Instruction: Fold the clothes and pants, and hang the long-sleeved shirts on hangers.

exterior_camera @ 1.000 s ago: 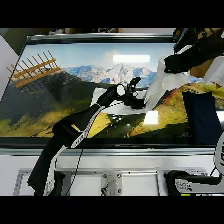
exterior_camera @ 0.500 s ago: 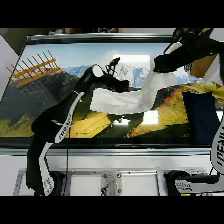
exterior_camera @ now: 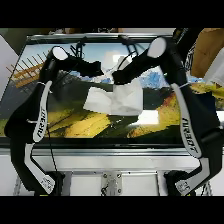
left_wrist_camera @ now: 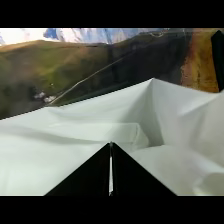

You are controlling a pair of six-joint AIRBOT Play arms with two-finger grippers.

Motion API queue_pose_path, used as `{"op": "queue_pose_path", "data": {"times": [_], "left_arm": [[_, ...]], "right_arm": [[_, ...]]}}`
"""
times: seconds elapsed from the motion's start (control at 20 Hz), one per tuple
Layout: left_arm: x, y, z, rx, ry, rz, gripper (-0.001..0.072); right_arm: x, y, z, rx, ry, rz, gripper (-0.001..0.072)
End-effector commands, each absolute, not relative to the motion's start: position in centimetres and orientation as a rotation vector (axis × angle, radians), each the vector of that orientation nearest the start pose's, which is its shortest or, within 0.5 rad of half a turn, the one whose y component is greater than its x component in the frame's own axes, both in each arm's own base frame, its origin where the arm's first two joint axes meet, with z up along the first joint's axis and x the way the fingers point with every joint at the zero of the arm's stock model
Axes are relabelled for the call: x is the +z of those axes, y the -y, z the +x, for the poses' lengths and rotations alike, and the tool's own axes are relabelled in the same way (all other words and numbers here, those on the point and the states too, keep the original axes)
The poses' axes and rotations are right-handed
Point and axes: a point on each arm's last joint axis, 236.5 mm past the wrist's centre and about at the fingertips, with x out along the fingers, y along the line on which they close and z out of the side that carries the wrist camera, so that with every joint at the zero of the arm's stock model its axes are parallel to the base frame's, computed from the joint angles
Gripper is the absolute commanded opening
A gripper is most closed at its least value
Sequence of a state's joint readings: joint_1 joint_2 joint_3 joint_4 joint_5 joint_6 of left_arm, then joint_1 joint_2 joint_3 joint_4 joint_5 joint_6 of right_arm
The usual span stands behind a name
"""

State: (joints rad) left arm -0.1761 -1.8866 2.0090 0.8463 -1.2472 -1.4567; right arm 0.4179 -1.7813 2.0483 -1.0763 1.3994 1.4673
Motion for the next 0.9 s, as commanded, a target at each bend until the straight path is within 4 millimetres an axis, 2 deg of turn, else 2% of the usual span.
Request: {"op": "queue_pose_path", "data": {"times": [0.0, 0.05, 0.1, 0.15, 0.2, 0.3, 0.35, 0.45, 0.55, 0.65, 0.7, 0.75, 0.85], "left_arm": [[10.9, 20.1, 52.4, -0.659, -1.06, -0.411, 0.0007], [11.8, 19.1, 52.4, -0.647, -1.046, -0.414, 0.0007], [12.6, 18.1, 52.4, -0.636, -1.031, -0.417, 0.0006], [13.3, 17.3, 52.4, -0.626, -1.017, -0.419, 0.0006], [14.1, 16.4, 52.5, -0.615, -1.002, -0.422, 0.0006], [15.6, 14.5, 52.5, -0.587, -0.966, -0.429, 0.0007], [16.4, 13.4, 52.5, -0.571, -0.947, -0.433, 0.0006], [18.0, 11.2, 52.3, -0.54, -0.912, -0.439, 0.0007], [19.6, 9.1, 51.7, -0.511, -0.886, -0.44, 0.0006], [20.7, 7.6, 50.7, -0.486, -0.879, -0.421, 0.0006], [20.8, 6.7, 50.1, -0.452, -0.885, -0.383, 0.0006], [20.7, 5.8, 49.5, -0.409, -0.89, -0.349, 0.0006], [19.8, 5.3, 48.0, -0.36, -0.904, -0.326, 0.0006]], "right_arm": [[5.5, -37.4, 44.6, 0.822, -1.152, 0.087, 0.0016], [3.9, -38.6, 45.2, 0.803, -1.153, 0.118, 0.0023], [2.4, -40.0, 45.8, 0.789, -1.147, 0.157, 0.0075], [1.3, -41.6, 46.2, 0.788, -1.137, 0.215, 0.0234], [0.8, -43.5, 46.5, 0.803, -1.116, 0.289, 0.0336], [1.2, -47.4, 47.1, 0.856, -1.042, 0.448, 0.0505], [2.0, -49.0, 47.4, 0.888, -0.985, 0.504, 0.0536], [4.1, -49.9, 47.9, 0.93, -0.919, 0.565, 0.0534], [6.3, -48.3, 48.9, 0.937, -0.89, 0.577, 0.0523], [9.2, -45.0, 50.1, 0.927, -0.821, 0.527, 0.0441], [10.2, -43.1, 50.2, 0.918, -0.804, 0.496, 0.0441], [10.5, -40.8, 50.2, 0.896, -0.813, 0.46, 0.0441], [9.5, -34.8, 49.3, 0.811, -0.872, 0.375, 0.0441]]}}
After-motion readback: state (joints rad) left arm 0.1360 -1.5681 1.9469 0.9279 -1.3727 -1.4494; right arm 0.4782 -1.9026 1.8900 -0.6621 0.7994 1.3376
